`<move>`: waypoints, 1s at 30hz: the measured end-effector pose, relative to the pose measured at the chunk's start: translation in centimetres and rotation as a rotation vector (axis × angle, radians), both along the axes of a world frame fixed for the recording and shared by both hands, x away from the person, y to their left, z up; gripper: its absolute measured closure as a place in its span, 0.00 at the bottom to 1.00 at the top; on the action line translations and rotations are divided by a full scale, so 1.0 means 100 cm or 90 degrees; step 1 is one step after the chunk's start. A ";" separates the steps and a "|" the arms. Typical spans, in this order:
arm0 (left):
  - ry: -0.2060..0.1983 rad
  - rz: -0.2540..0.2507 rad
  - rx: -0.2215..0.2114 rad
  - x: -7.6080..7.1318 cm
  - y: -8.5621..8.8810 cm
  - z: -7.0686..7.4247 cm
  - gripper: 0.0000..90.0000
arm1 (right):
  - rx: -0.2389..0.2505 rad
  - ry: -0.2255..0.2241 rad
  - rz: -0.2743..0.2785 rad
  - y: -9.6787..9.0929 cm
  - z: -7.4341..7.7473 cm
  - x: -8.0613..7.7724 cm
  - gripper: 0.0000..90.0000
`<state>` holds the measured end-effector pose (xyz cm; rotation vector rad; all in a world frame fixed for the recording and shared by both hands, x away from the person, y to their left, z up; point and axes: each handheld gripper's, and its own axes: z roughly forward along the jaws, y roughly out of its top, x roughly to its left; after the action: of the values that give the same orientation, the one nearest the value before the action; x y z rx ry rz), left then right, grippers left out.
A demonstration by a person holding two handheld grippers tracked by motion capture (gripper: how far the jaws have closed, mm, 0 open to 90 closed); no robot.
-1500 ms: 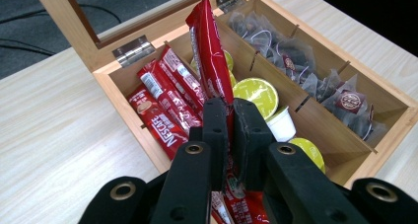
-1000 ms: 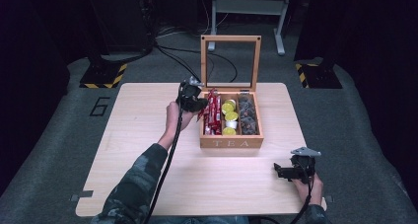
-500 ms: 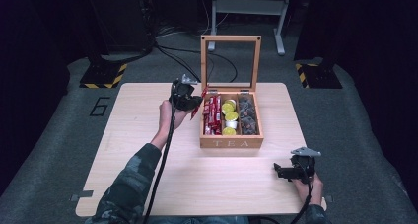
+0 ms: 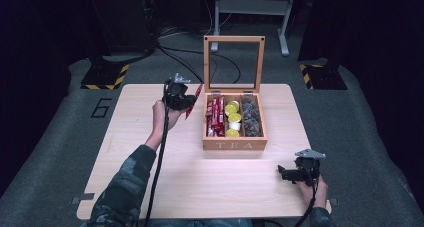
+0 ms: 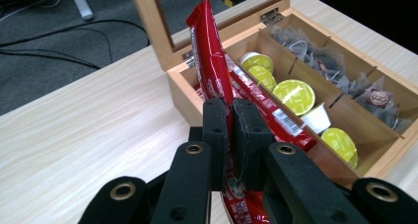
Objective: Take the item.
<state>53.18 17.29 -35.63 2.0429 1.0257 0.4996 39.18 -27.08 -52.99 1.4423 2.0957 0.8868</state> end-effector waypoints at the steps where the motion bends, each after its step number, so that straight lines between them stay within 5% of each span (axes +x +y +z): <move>1: 0.002 0.000 0.001 0.000 0.002 0.000 0.94 | 0.000 0.000 0.000 0.000 0.000 0.000 0.00; 30: 0.008 0.068 -0.006 0.004 0.063 -0.007 0.94 | 0.000 0.000 -0.001 0.000 0.000 0.000 0.00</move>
<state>53.55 23.55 -36.36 1.9931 1.1467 0.5375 39.17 -27.08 -52.99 1.4432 2.0950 0.8864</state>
